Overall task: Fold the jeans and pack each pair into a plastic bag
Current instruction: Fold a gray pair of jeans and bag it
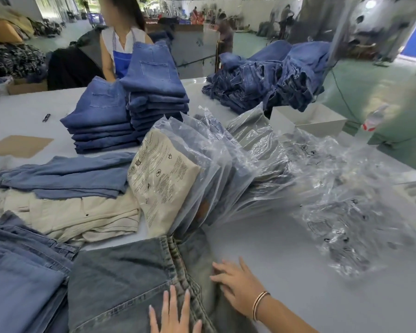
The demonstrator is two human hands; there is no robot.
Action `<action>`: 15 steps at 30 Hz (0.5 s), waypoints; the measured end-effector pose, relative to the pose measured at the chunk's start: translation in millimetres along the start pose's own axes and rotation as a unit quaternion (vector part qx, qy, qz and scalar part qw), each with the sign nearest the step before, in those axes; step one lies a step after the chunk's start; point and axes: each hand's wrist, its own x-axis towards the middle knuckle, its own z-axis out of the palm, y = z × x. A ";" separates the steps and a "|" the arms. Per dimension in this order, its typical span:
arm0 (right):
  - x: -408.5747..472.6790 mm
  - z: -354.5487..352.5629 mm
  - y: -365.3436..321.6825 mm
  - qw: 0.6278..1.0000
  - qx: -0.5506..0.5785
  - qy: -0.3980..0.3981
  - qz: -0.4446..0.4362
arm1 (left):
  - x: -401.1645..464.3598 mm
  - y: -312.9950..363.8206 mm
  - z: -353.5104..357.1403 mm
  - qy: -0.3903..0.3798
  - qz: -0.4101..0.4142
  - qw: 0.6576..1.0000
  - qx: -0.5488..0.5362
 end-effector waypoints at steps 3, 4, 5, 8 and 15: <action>-25.9 -8.0 46.6 0.983 0.074 0.150 0.075 | -10.2 15.7 9.9 0.091 -0.012 0.995 0.042; -32.8 -9.8 60.6 0.972 0.113 0.173 0.111 | -7.8 30.6 9.5 0.043 0.005 0.999 -0.010; -37.8 -12.2 74.4 0.961 0.138 0.186 0.149 | -3.6 40.1 12.5 0.037 0.010 0.998 -0.041; -50.4 -16.9 123.4 0.910 0.135 0.225 0.321 | 13.3 56.7 2.7 0.044 0.021 0.998 -0.042; -67.2 -10.8 191.6 0.845 0.070 0.048 0.528 | 52.6 98.0 -5.4 -0.023 0.059 0.998 -0.001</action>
